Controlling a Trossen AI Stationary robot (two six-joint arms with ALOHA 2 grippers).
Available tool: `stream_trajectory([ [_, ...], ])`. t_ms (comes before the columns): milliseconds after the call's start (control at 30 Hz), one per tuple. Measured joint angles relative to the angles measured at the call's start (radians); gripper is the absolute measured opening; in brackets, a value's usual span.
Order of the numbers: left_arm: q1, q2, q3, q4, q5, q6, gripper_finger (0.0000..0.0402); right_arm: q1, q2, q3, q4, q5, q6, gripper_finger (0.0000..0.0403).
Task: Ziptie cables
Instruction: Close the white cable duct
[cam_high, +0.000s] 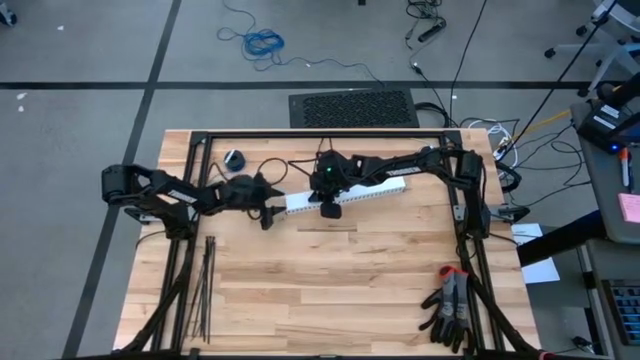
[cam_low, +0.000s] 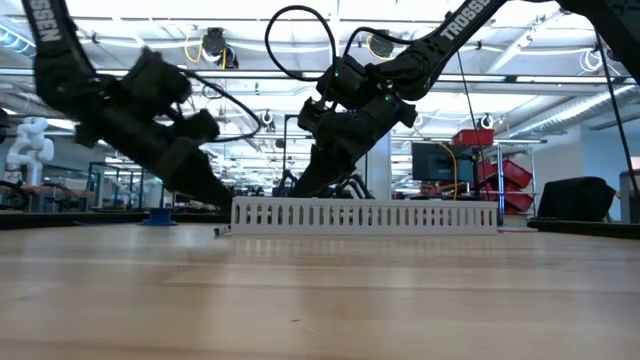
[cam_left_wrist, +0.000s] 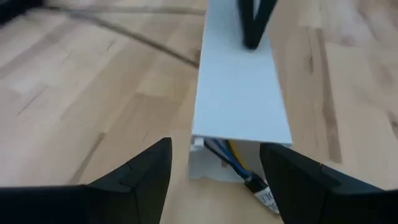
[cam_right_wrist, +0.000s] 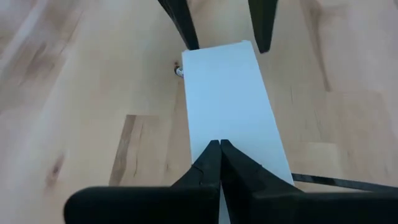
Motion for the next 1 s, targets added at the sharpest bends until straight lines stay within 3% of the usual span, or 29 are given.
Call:
stream_trajectory([
  [133,0.000,0.000,-0.044,0.084,0.003,0.001,0.0242,-0.004,0.001,0.000,0.001,-0.011,0.022,0.0000],
  [600,-0.020,0.043,-0.051,0.078,0.074,-0.041,0.0247,-0.007,0.001,-0.001,0.010,-0.019,0.056,0.0000],
  [800,-0.021,0.057,-0.051,0.074,0.080,-0.077,0.0304,-0.009,0.002,-0.001,0.013,-0.034,0.060,0.0000],
  [1000,-0.022,0.057,-0.027,0.075,0.014,-0.103,0.0344,-0.009,0.002,-0.001,0.013,-0.035,0.063,0.0000],
])
